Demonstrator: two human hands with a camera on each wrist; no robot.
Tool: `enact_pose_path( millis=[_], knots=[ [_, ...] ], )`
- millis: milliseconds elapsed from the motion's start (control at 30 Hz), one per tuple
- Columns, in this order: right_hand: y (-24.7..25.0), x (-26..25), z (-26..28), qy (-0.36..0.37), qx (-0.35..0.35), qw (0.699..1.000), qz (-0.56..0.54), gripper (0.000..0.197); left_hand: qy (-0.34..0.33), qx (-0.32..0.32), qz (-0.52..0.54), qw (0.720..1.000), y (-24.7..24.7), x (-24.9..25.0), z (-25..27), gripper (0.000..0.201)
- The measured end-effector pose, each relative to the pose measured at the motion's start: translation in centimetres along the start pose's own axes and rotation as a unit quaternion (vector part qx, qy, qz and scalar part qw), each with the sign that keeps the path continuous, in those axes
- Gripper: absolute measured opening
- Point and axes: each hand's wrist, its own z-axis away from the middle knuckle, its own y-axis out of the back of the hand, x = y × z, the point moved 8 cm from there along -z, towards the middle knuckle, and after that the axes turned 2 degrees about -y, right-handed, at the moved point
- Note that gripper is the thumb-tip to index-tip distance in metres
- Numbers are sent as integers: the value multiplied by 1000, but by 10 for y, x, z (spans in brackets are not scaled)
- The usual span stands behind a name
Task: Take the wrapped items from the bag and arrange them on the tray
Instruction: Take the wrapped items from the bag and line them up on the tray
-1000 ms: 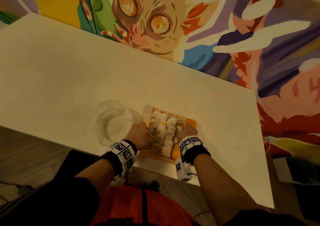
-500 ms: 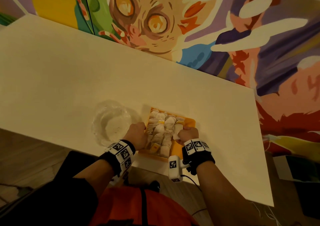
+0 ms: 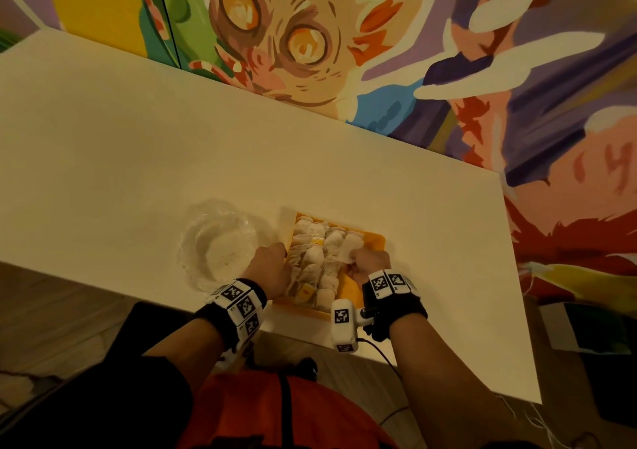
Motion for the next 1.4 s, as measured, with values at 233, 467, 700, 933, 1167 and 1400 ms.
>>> enact_pose_path(
  millis=[233, 467, 700, 933, 1167, 1400],
  knots=[
    [-15, 6, -11, 23, -32, 992, 116, 10, 1, -1, 15, 1000, 1, 1, 1, 31],
    [-6, -2, -3, 46, 3, 994, 96, 20, 3, -5, 20, 1000, 0, 0, 1, 29],
    [-5, -4, -2, 83, -35, 992, 85, 20, 15, -7, 31, 999, 1, -1, 1, 29],
    [15, -19, 4, 186, 5, 971, 147, 14, 11, -9, 19, 1000, -1, -2, 0, 26],
    [32, -17, 0, 238, 94, 941, 219, 19, 9, -11, 26, 1000, -3, -2, -1, 25],
    [17, -11, 3, 191, 78, 906, 369, 23, 14, -13, 30, 999, -3, -1, 2, 24]
  ],
)
